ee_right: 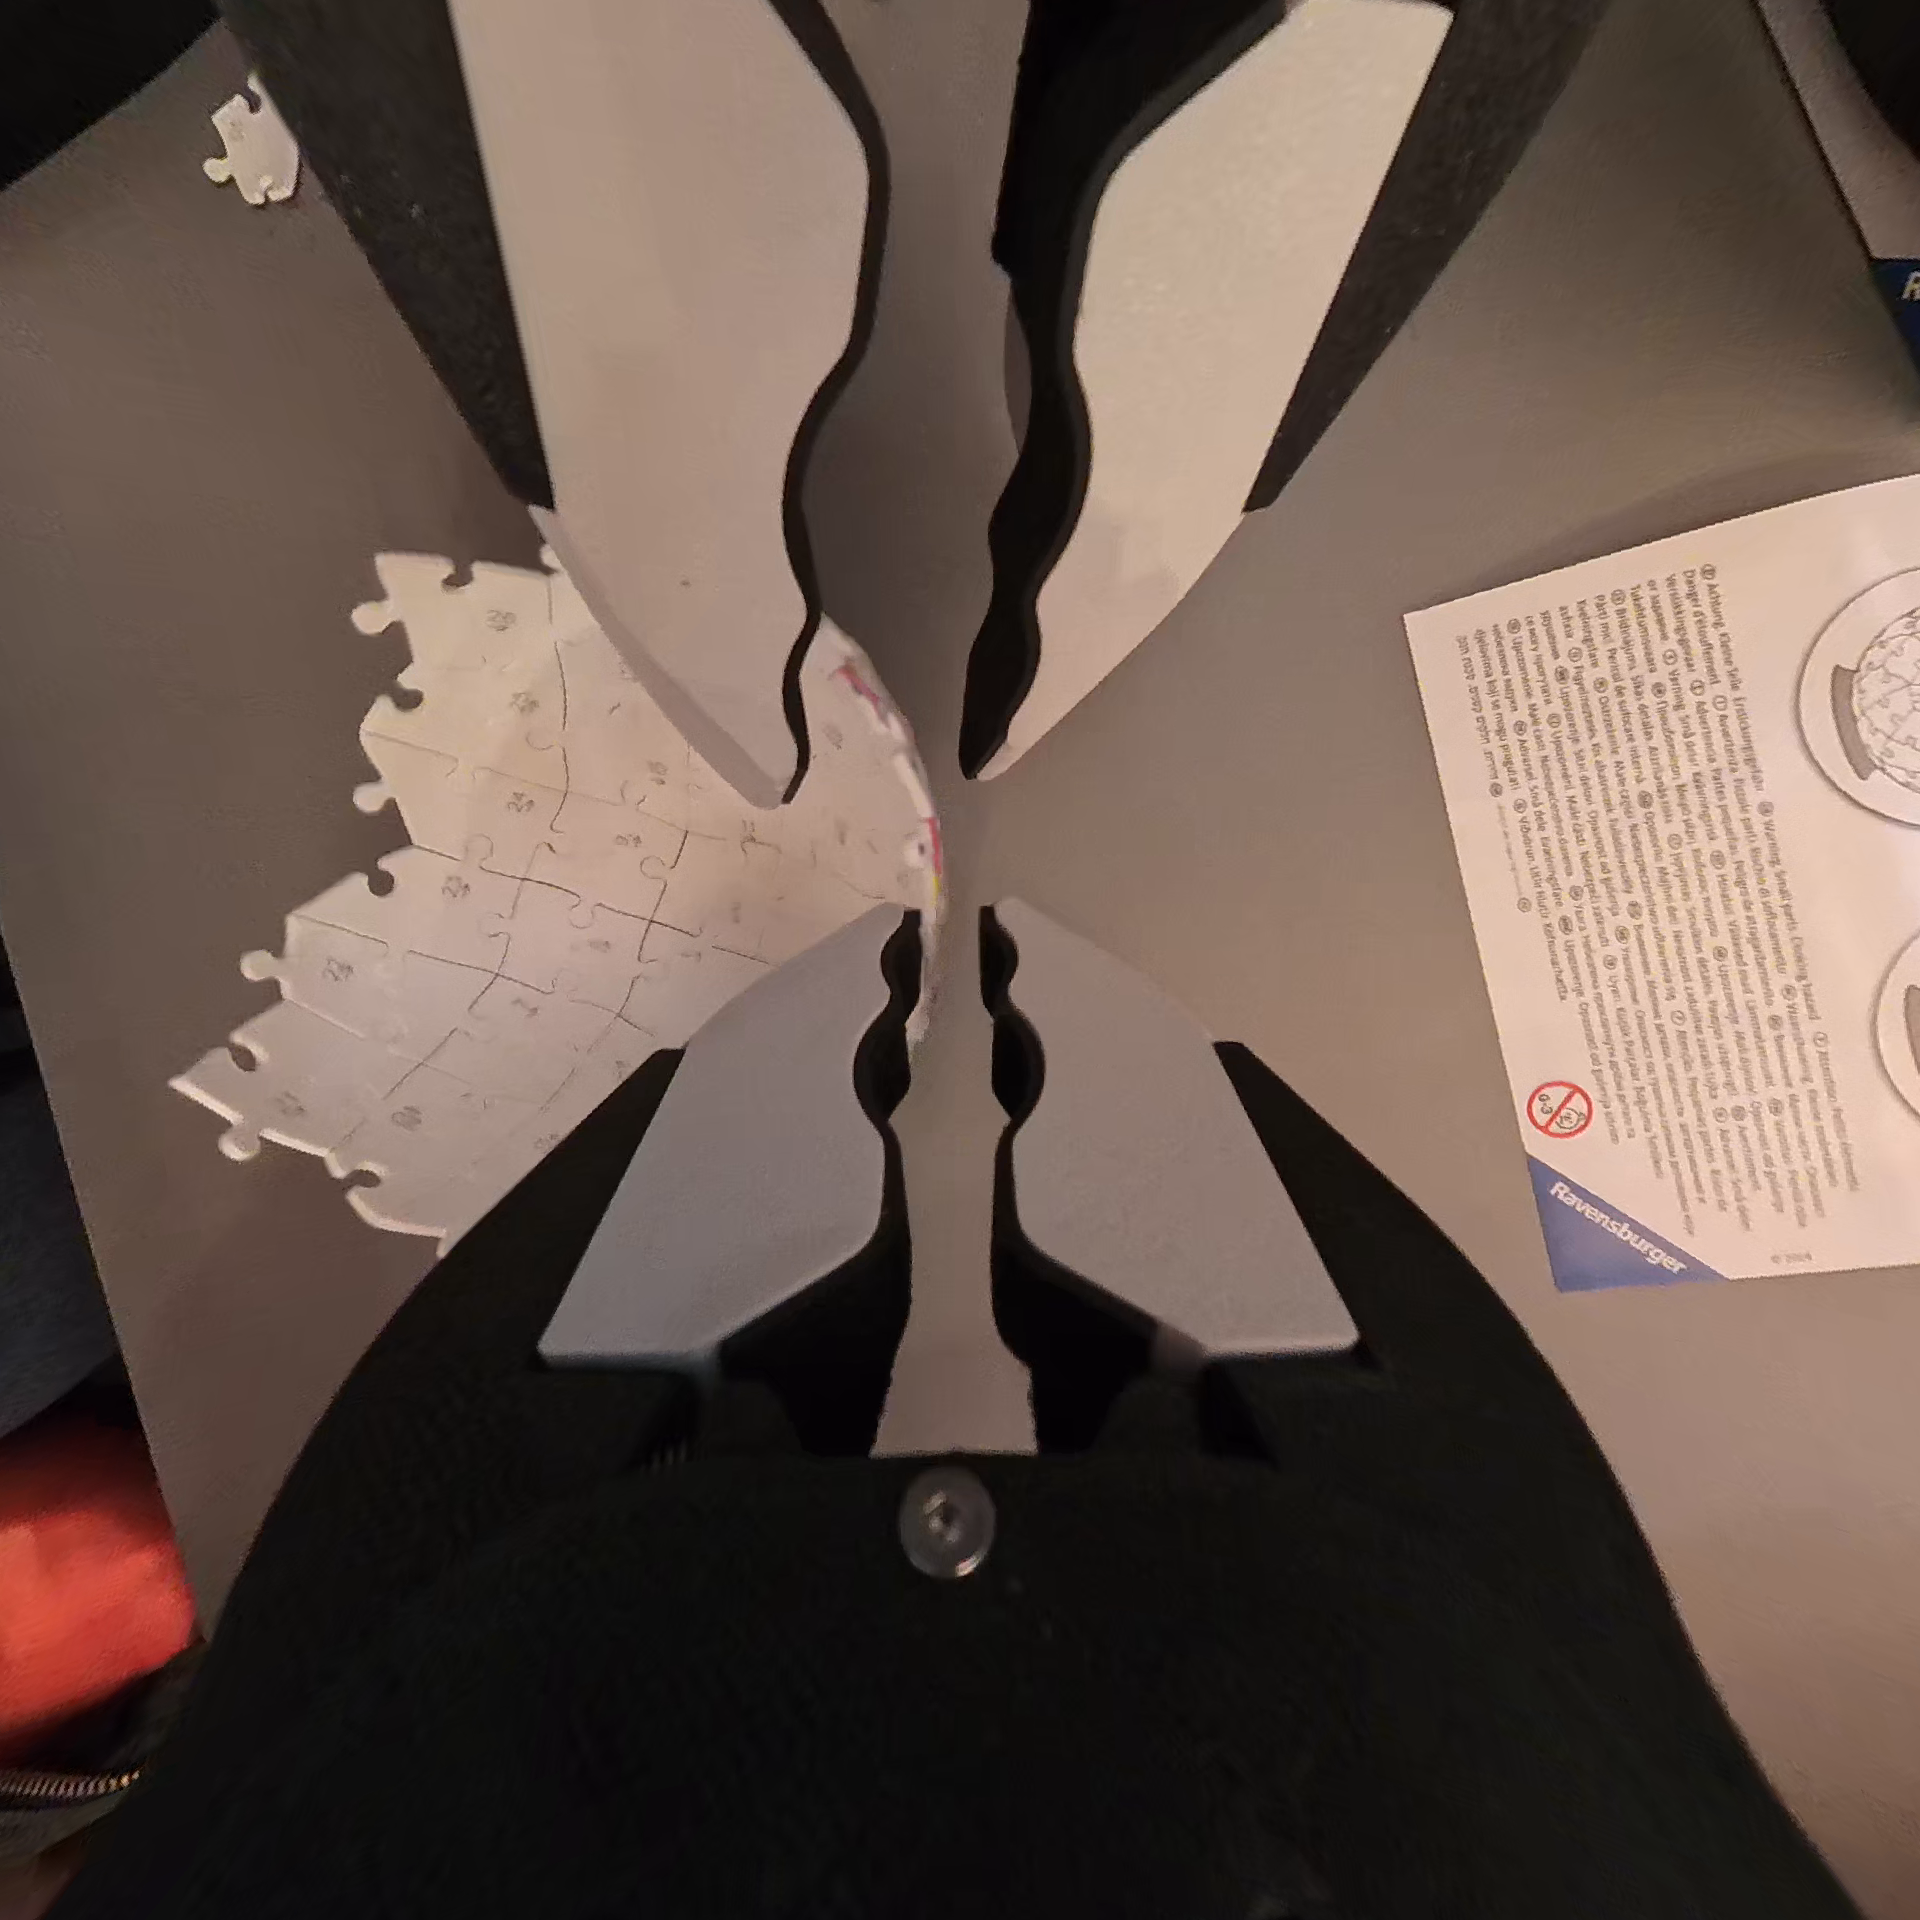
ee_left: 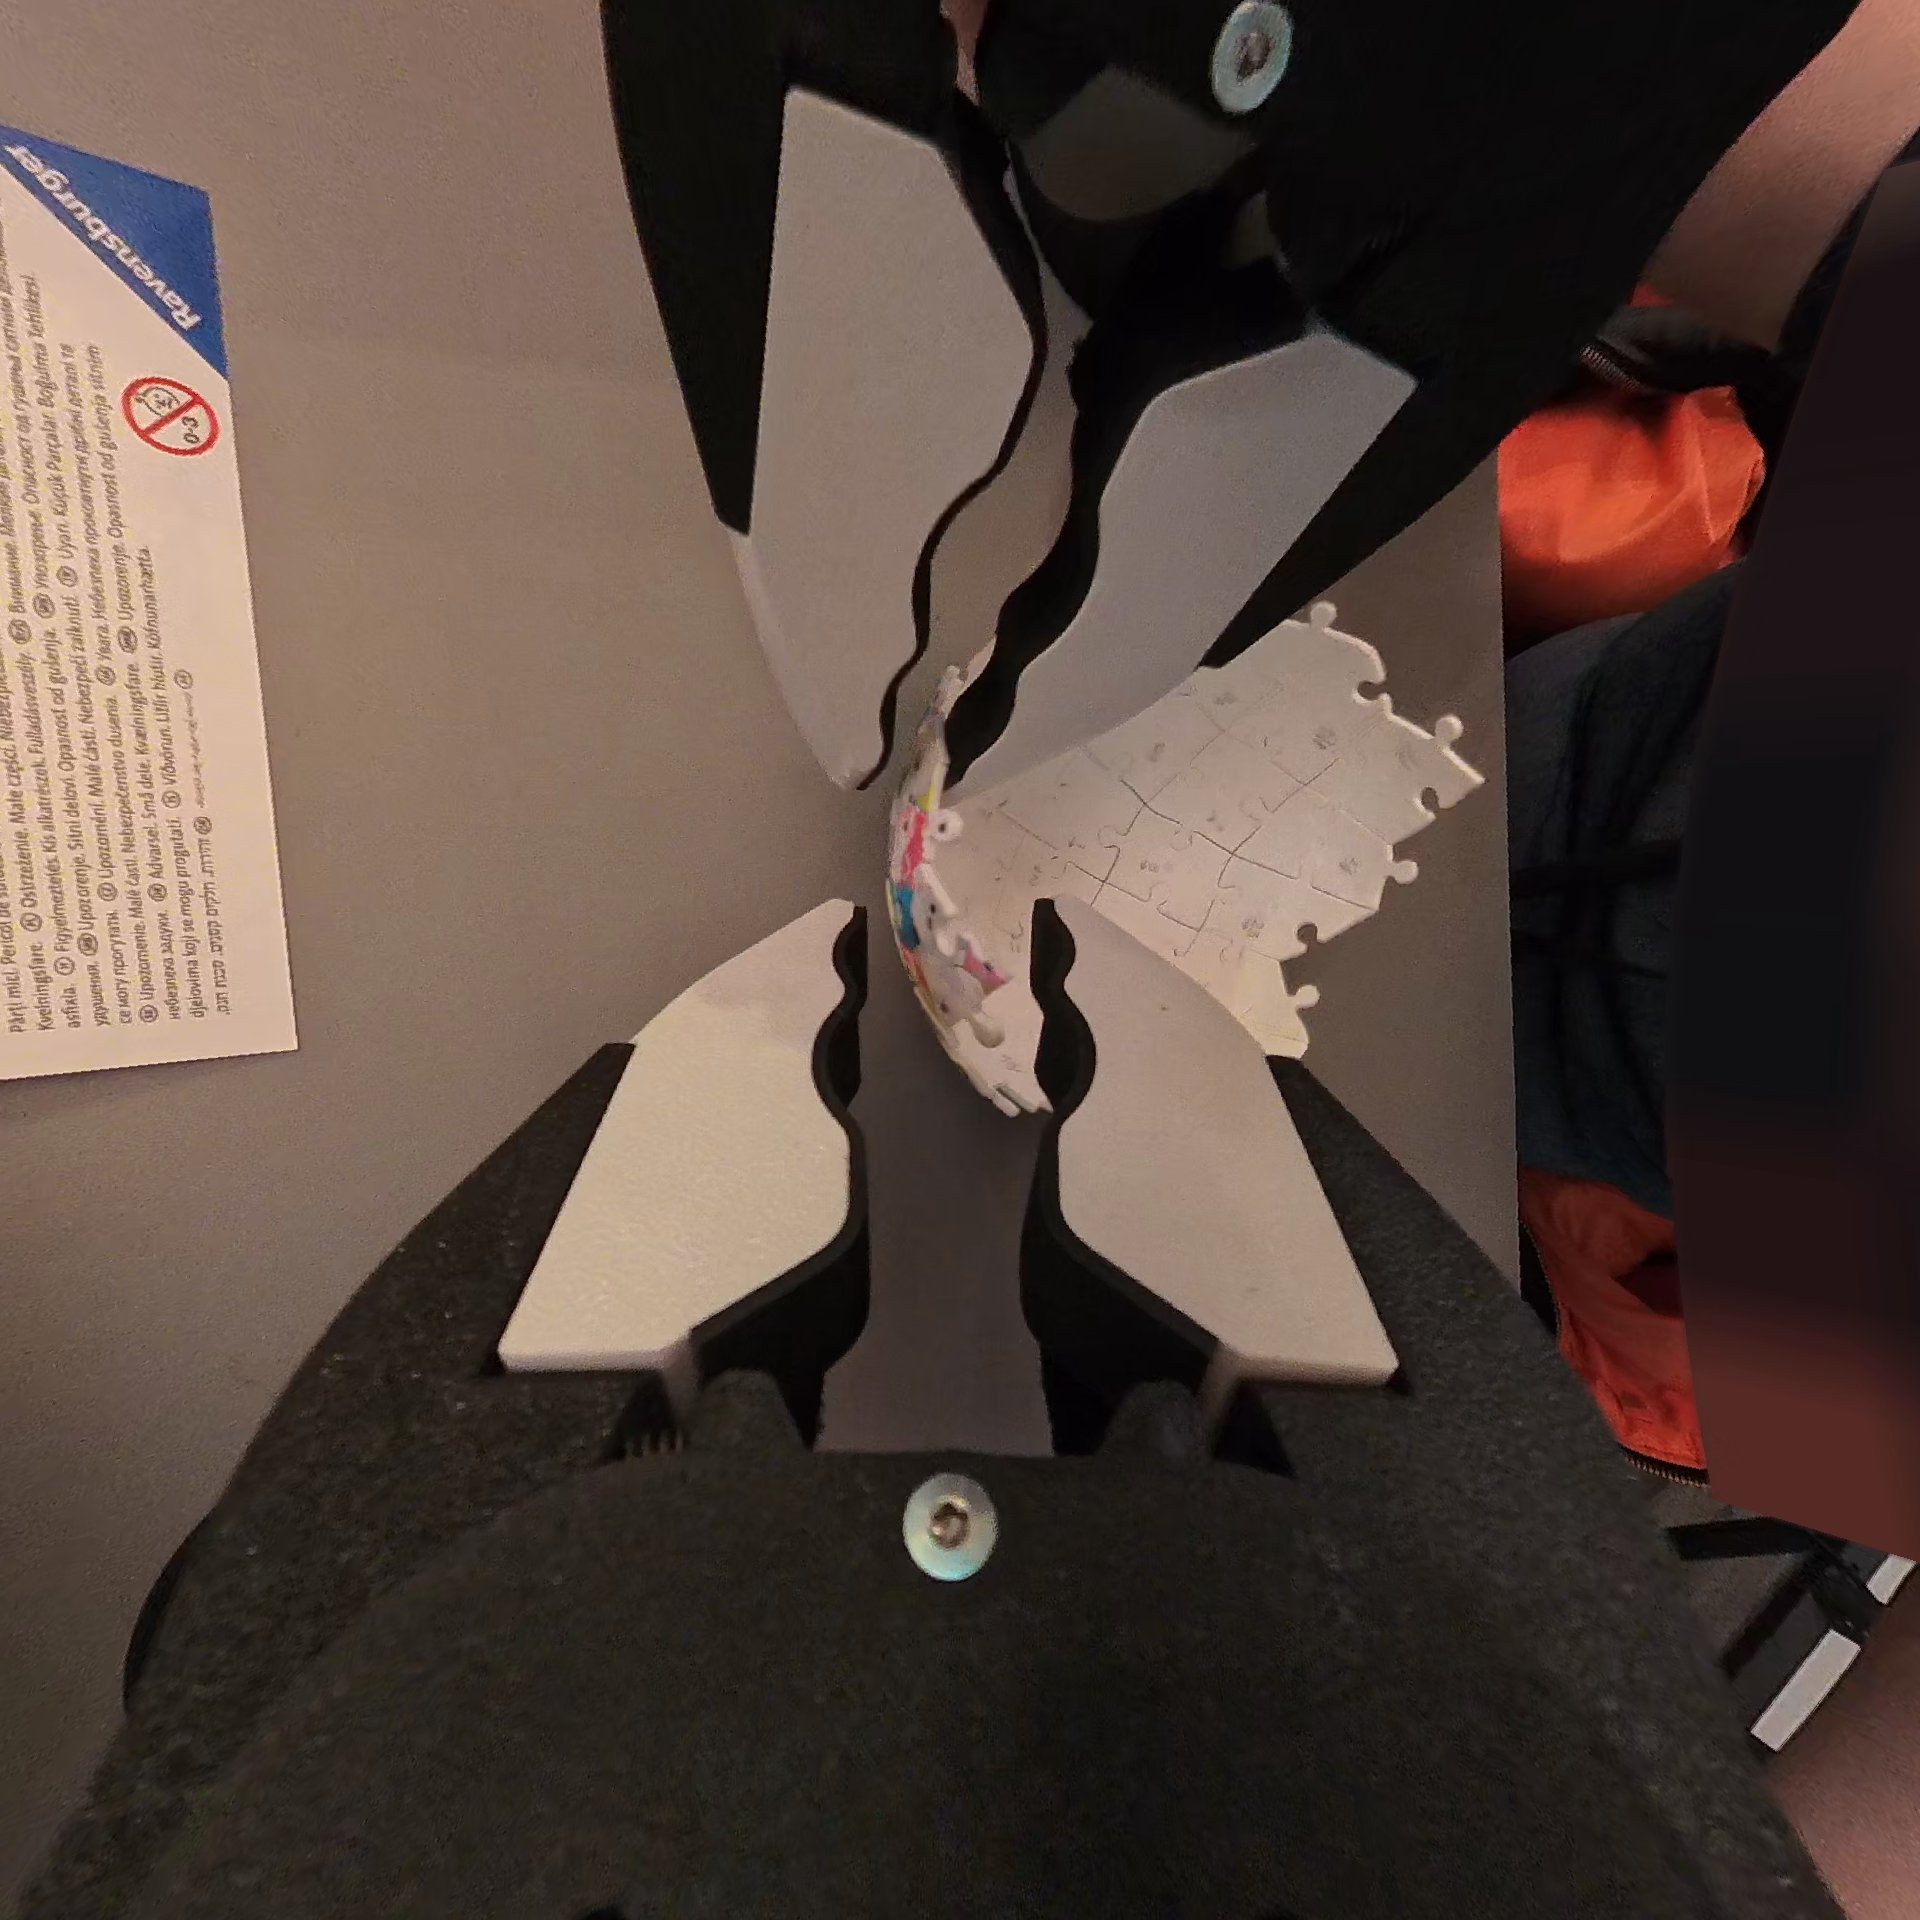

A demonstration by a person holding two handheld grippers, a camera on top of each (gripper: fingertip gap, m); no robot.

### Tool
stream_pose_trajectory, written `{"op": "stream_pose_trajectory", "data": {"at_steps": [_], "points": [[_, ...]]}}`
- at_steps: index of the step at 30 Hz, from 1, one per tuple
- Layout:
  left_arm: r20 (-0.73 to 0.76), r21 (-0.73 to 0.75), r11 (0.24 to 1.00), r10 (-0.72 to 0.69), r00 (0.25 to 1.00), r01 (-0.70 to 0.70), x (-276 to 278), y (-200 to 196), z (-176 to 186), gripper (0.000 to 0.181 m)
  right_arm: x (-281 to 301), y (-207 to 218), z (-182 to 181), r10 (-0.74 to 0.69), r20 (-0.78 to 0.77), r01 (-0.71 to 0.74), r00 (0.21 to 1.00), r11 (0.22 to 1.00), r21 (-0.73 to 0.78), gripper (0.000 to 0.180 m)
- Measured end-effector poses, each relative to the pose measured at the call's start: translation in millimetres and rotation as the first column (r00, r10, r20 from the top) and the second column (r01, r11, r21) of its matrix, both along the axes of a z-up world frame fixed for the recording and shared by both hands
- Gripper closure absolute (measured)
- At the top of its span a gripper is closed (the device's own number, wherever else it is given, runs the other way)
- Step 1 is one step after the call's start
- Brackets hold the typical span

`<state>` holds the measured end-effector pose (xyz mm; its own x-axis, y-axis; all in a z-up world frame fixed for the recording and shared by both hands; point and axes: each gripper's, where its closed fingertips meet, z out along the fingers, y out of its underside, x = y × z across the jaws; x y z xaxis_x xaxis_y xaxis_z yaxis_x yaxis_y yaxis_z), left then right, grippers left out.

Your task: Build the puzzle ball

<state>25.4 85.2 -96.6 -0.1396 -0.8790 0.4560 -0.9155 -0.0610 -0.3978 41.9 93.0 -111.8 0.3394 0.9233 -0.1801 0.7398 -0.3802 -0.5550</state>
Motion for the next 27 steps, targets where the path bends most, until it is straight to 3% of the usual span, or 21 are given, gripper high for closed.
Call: {"op": "stream_pose_trajectory", "data": {"at_steps": [19,27], "points": [[0.027,-0.006,1.0,-0.002,1.0,0.002,3.3,-1.9,4.4,0.152,-1.6,-1.7,-5.2,-0.014,-0.003,0.014,1.0,0.999,-0.037,0.176],[0.042,-0.014,1.0,-0.002,0.999,0.003,2.2,-3.4,7.4,0.152,-0.3,-2.9,-3.9,-0.031,0.05,0.029,0.998,0.999,0.038,0.176]]}}
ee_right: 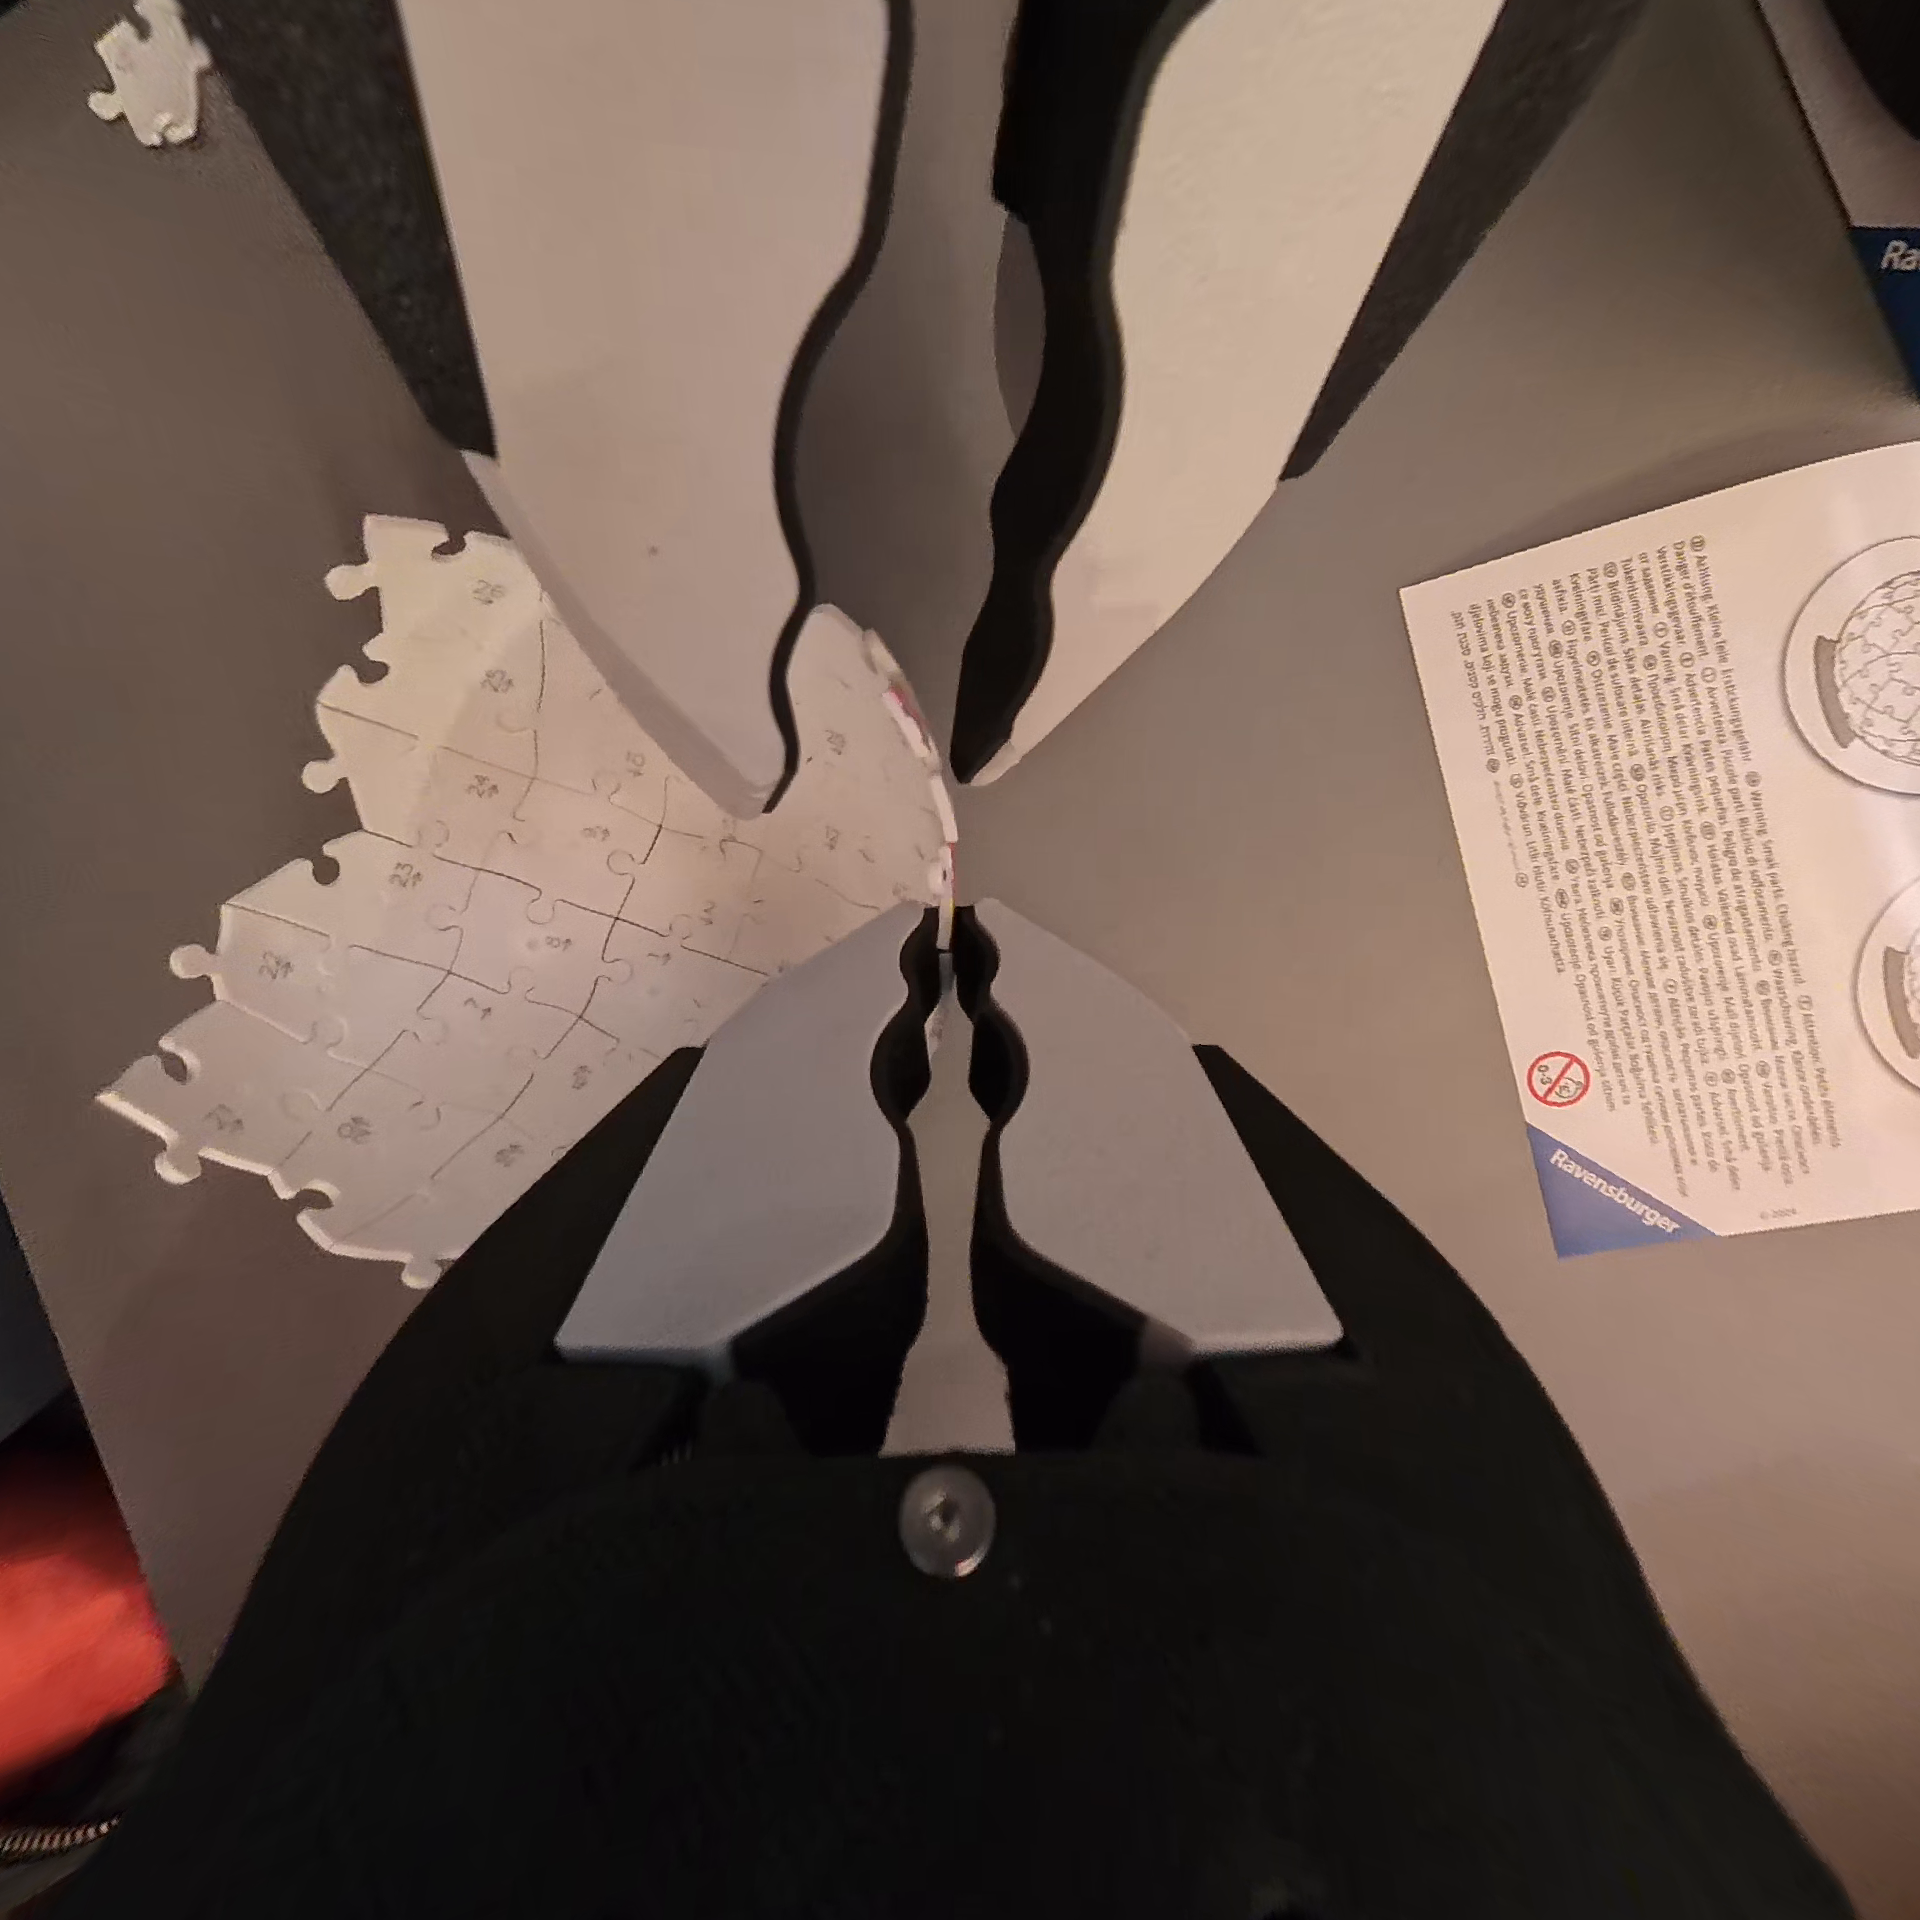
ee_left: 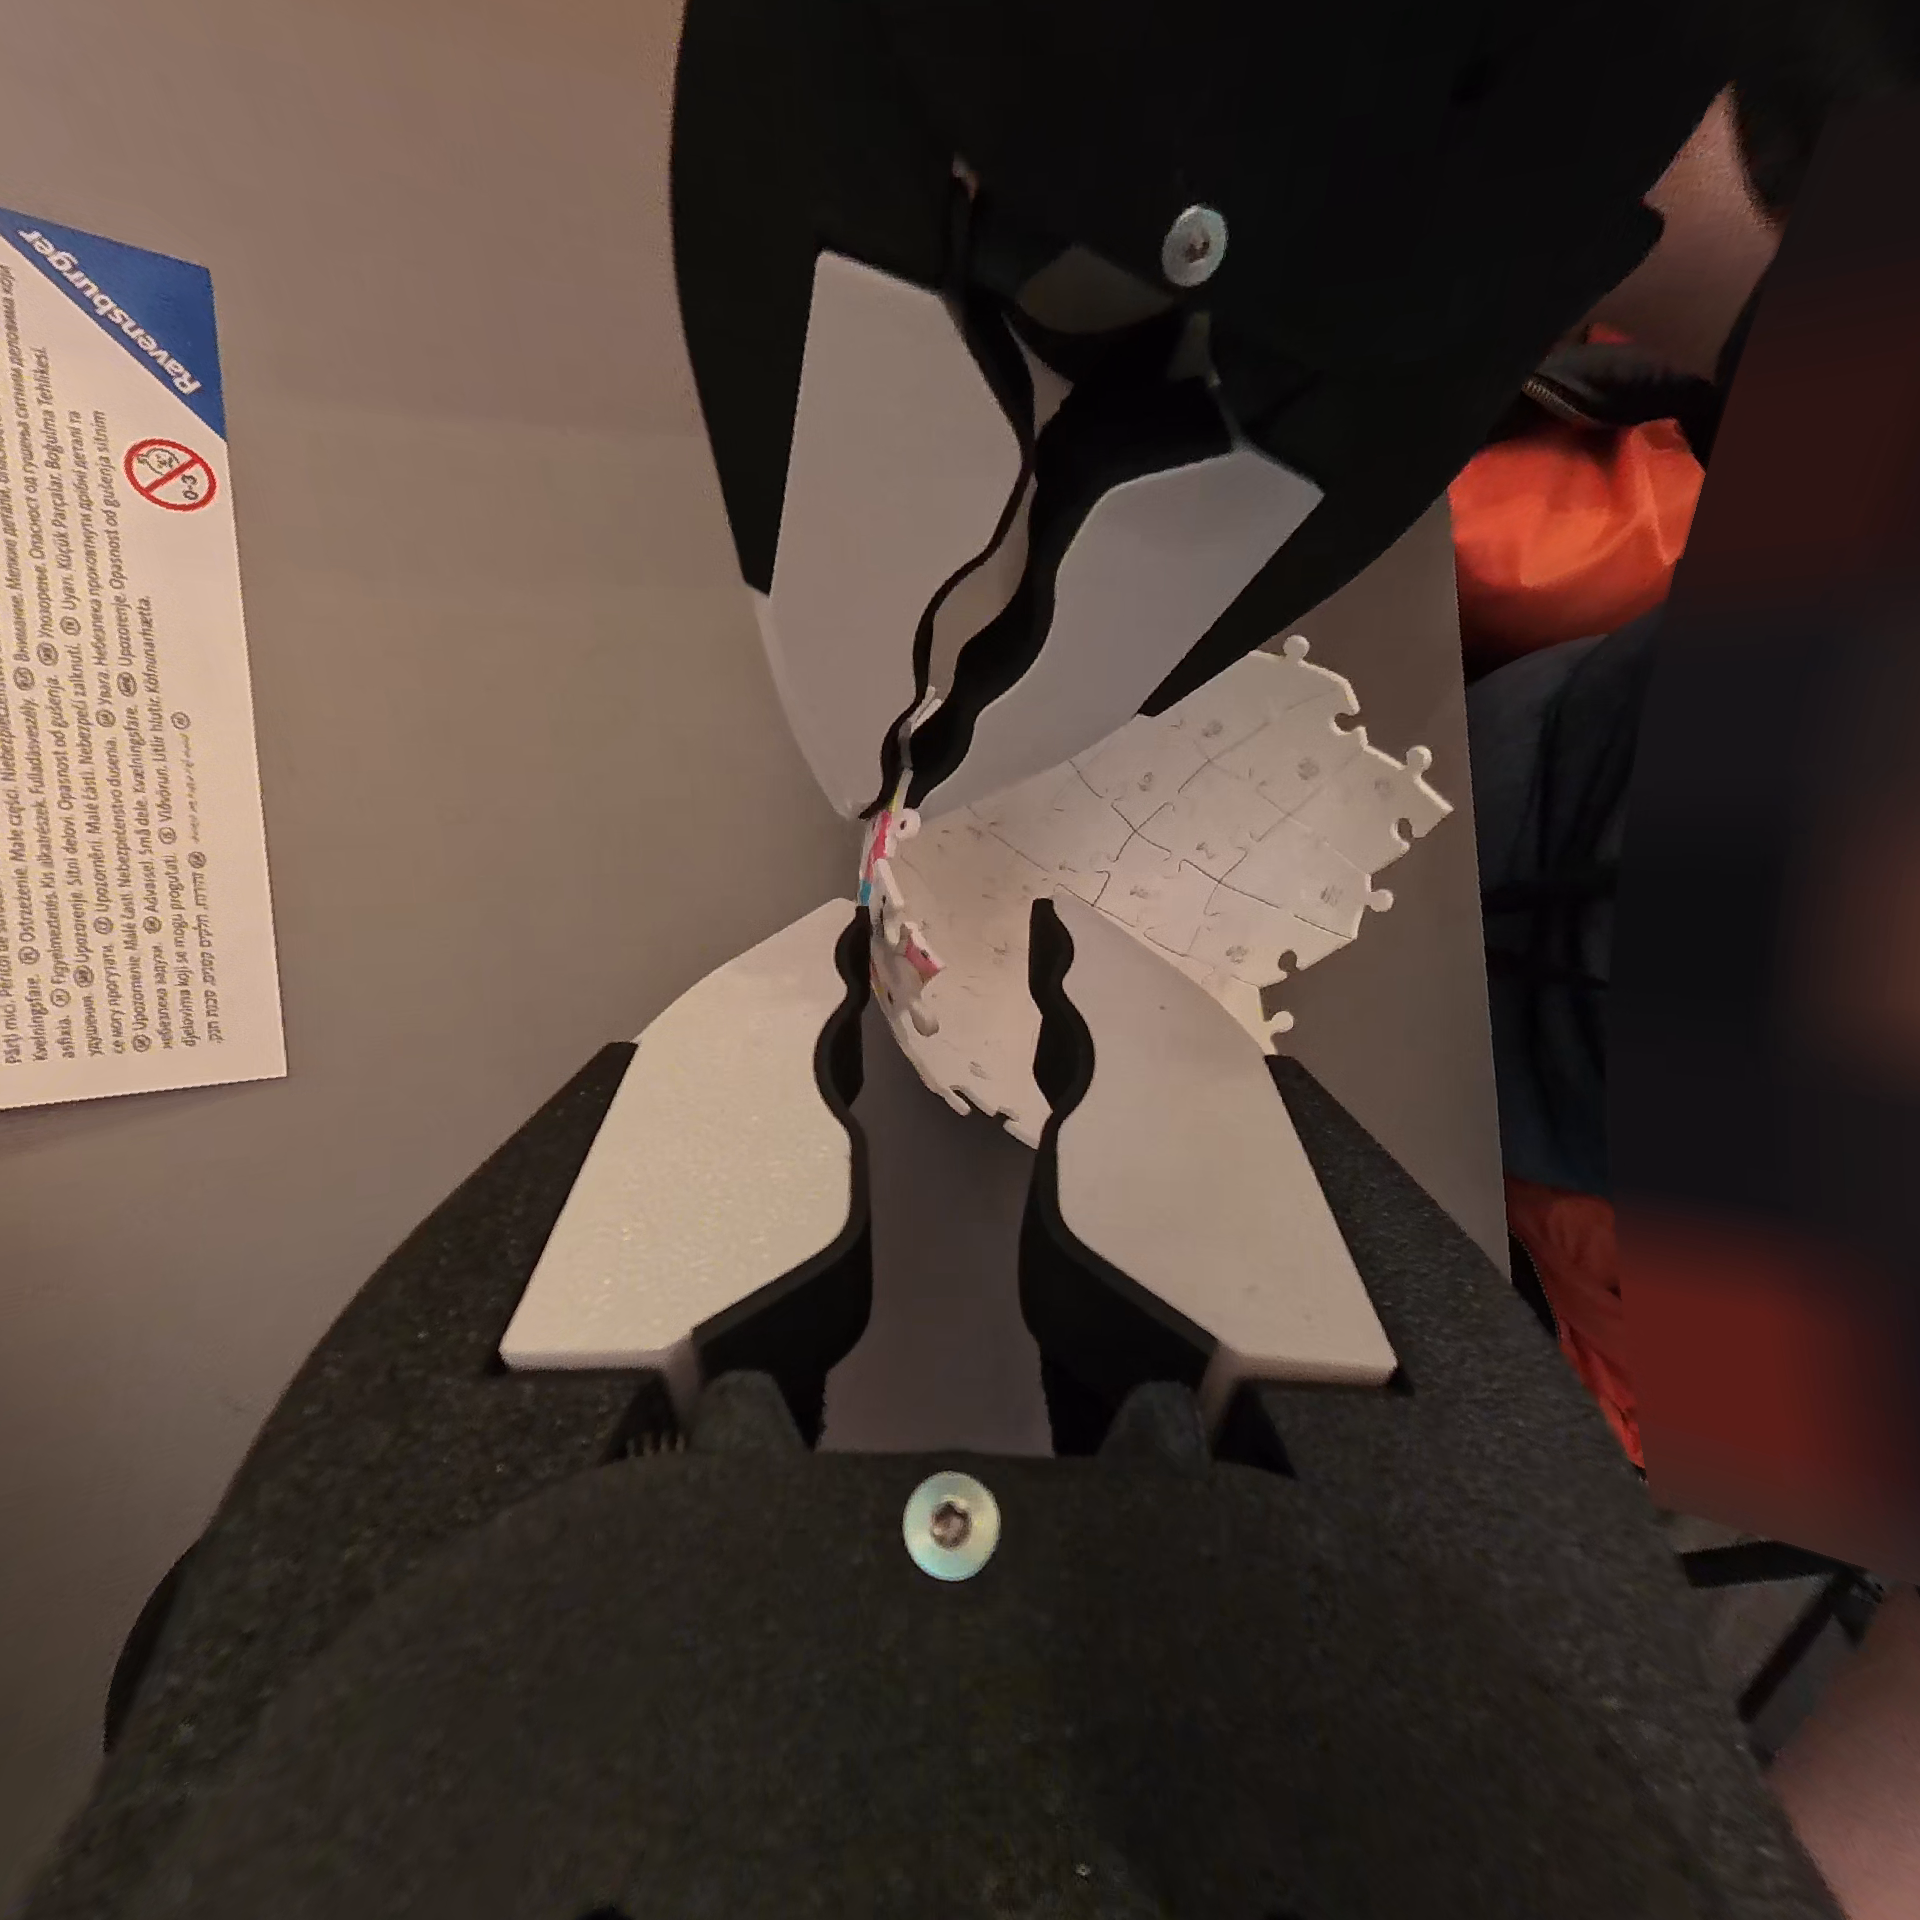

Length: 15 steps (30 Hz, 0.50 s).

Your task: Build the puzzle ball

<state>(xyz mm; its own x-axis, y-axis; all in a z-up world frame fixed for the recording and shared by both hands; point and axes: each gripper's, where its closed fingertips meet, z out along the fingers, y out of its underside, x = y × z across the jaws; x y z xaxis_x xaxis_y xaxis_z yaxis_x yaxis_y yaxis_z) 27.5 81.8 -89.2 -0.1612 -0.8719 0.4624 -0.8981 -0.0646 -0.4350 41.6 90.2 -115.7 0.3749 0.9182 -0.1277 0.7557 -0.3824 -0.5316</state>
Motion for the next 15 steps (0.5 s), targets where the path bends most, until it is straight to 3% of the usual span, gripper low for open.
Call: {"op": "stream_pose_trajectory", "data": {"at_steps": [7,15], "points": [[-0.026,0.002,1.0,-0.008,1.0,0.008,-4.2,-1.8,-4.8,0.152,-2.0,-5.2,3.4,0.064,-0.009,-0.064,0.998,0.998,0.017,0.176],[-0.03,-0.007,1.0,-0.012,0.999,0.012,-3.7,-3.1,-6.3,0.152,-3.7,-1.5,0.2,0.042,-0.045,-0.041,0.998,0.999,0.007,0.172]]}}
